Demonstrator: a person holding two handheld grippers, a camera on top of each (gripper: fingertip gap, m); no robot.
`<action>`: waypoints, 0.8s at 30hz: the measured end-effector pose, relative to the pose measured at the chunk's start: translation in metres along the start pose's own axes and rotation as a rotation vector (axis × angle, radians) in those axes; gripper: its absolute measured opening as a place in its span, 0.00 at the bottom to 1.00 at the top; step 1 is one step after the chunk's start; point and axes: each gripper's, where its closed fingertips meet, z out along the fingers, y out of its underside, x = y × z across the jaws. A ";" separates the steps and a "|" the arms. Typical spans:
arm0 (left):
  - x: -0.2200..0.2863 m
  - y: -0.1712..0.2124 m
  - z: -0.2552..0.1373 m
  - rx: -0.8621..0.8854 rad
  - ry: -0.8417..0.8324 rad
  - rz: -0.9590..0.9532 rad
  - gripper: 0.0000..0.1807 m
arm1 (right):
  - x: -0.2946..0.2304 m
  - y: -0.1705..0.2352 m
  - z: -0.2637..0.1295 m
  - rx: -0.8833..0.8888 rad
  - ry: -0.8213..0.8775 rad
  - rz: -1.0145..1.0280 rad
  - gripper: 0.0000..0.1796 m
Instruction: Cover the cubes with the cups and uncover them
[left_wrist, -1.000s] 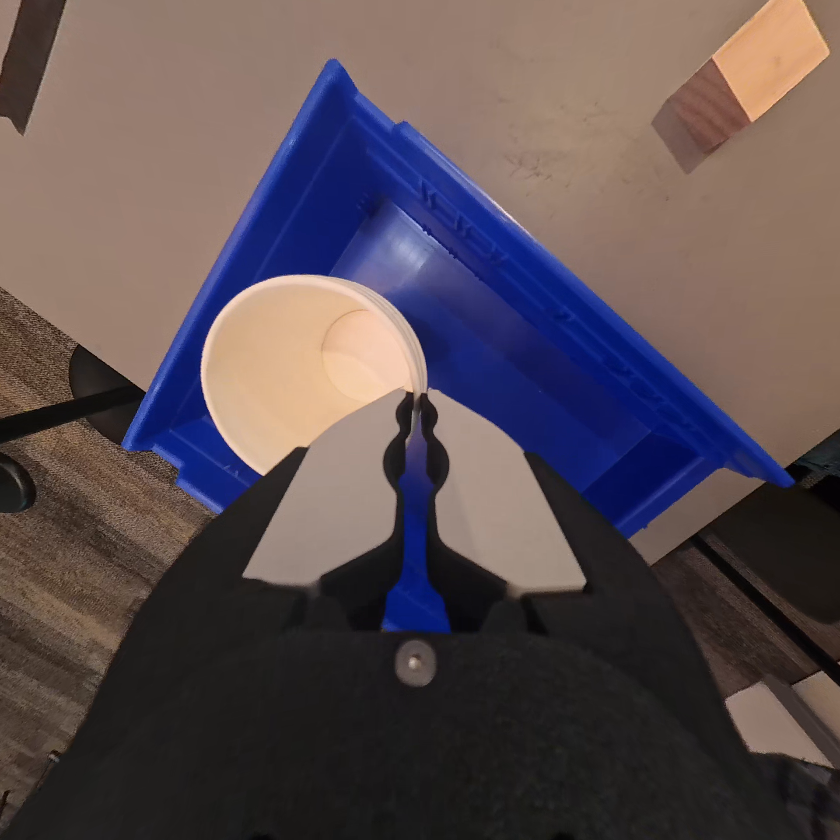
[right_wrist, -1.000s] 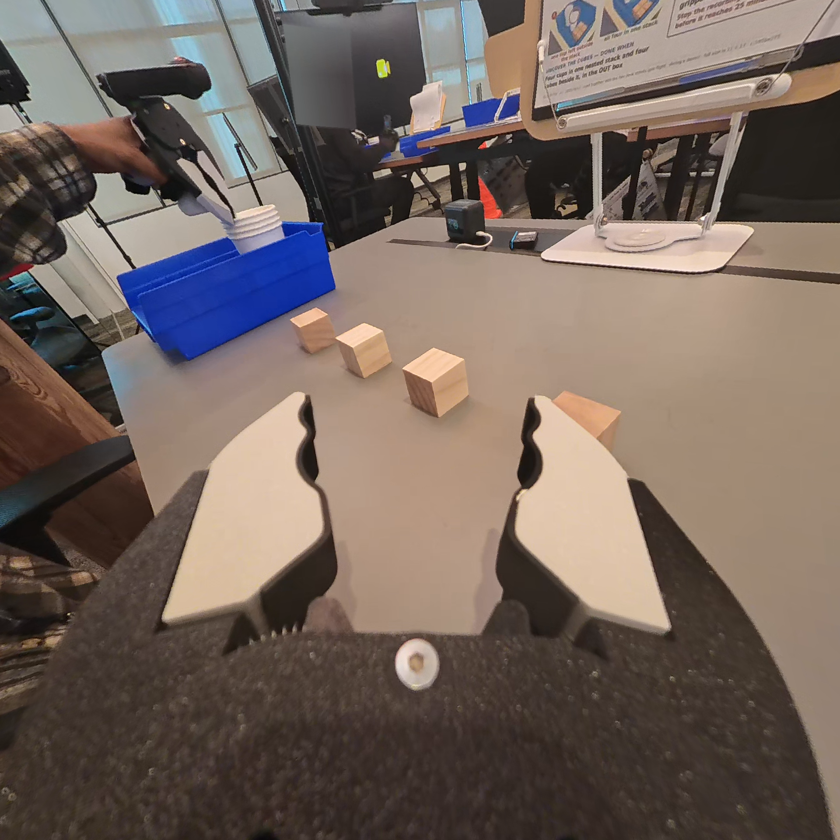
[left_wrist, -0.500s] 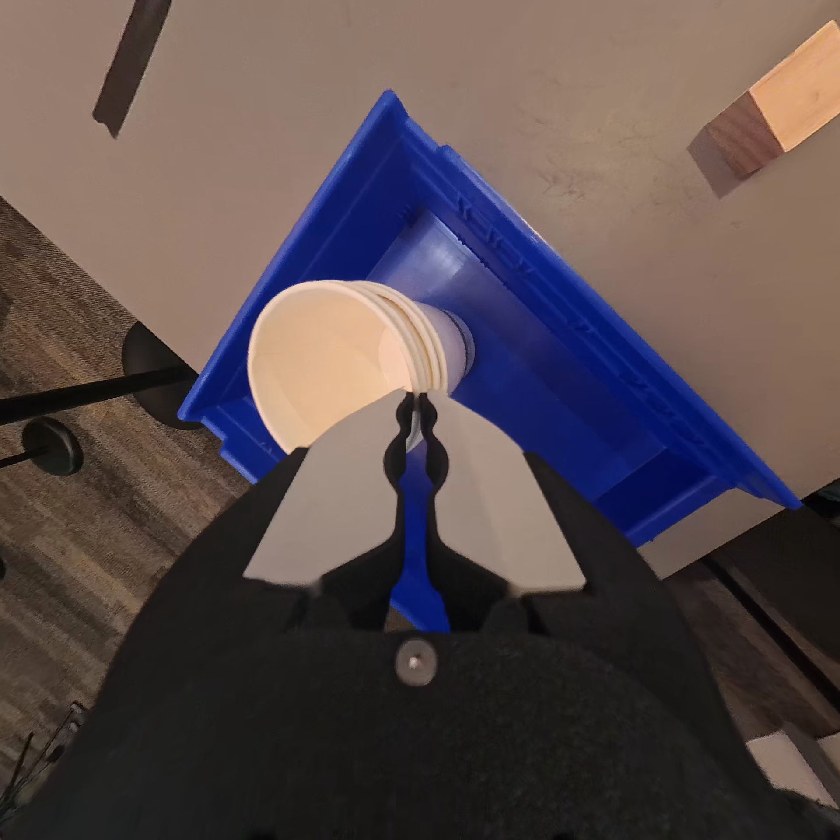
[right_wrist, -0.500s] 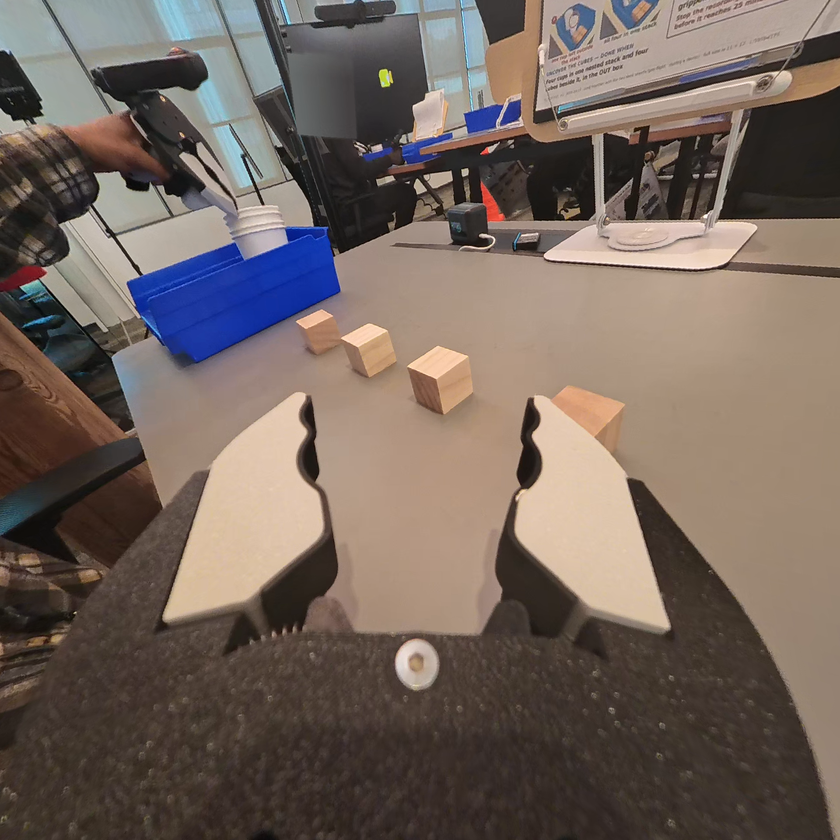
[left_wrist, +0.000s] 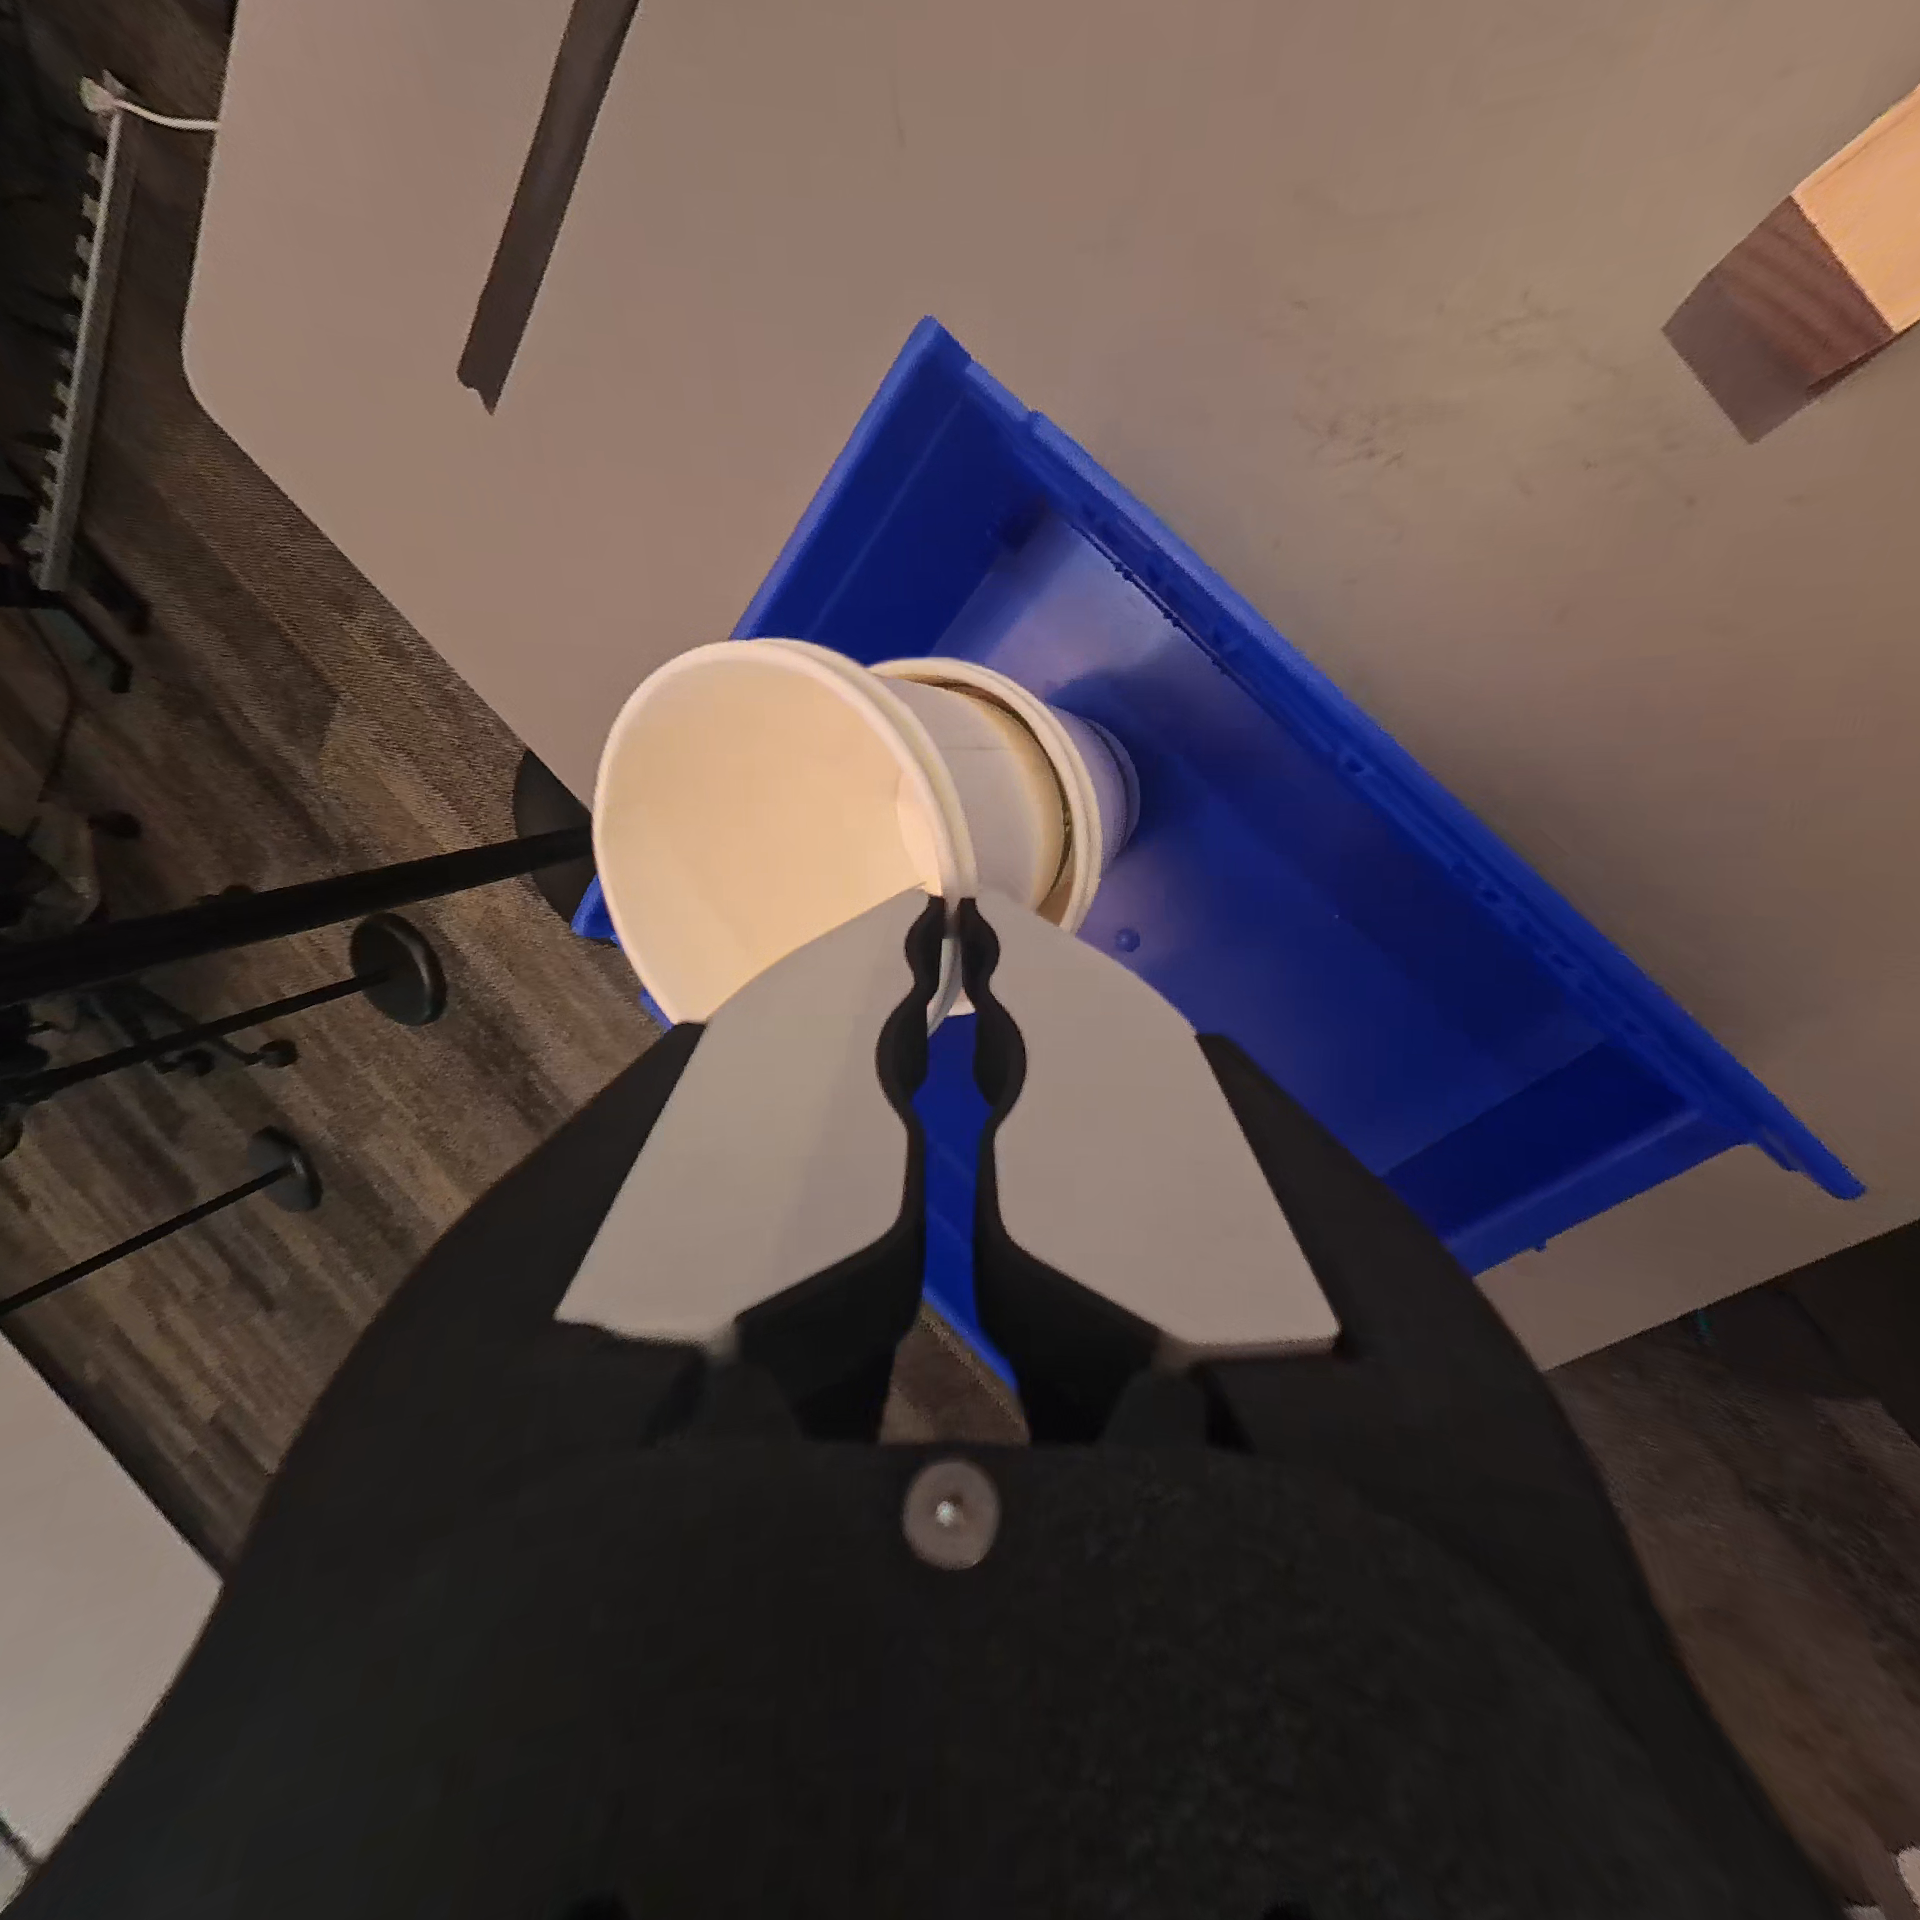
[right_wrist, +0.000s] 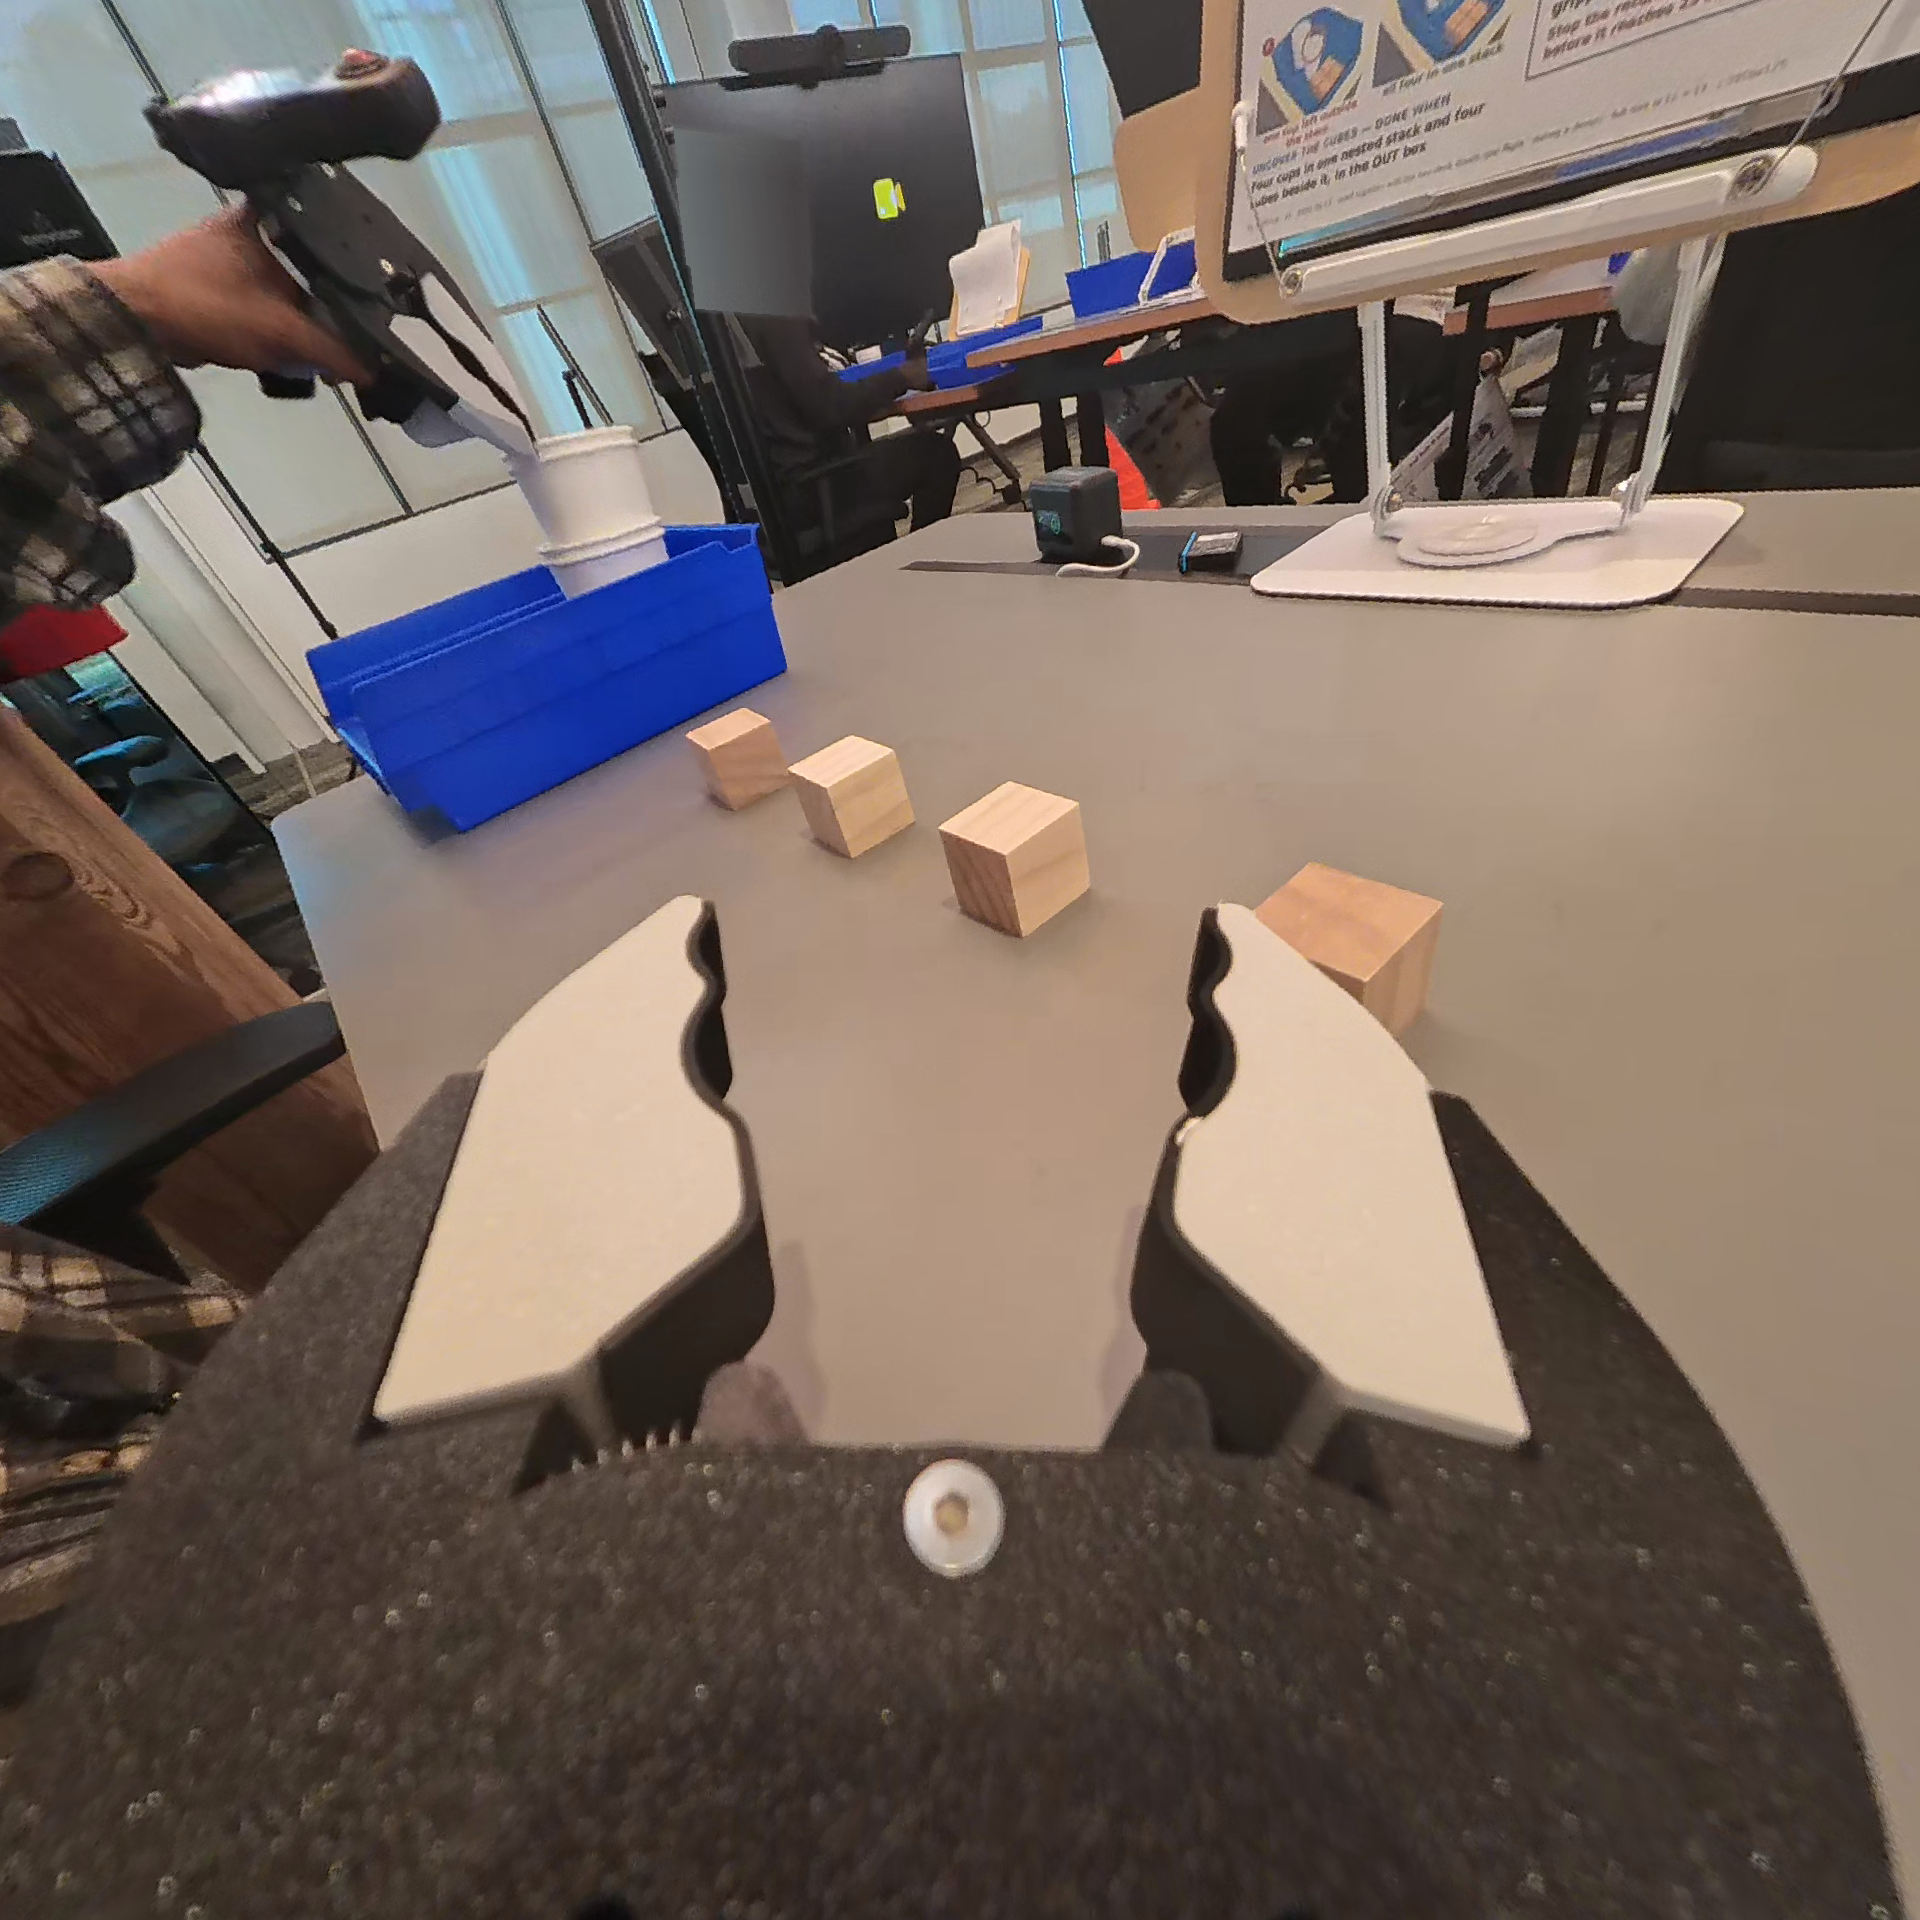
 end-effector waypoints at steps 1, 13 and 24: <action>-0.001 0.000 -0.002 -0.003 -0.019 0.004 0.01 | 0.000 0.000 0.000 0.000 -0.001 0.001 0.47; -0.014 -0.005 -0.025 0.025 -0.216 0.008 0.01 | -0.001 0.003 -0.002 0.019 -0.006 0.010 0.46; -0.026 -0.008 -0.045 0.039 -0.344 0.025 0.01 | -0.001 0.003 -0.003 0.022 -0.010 0.013 0.46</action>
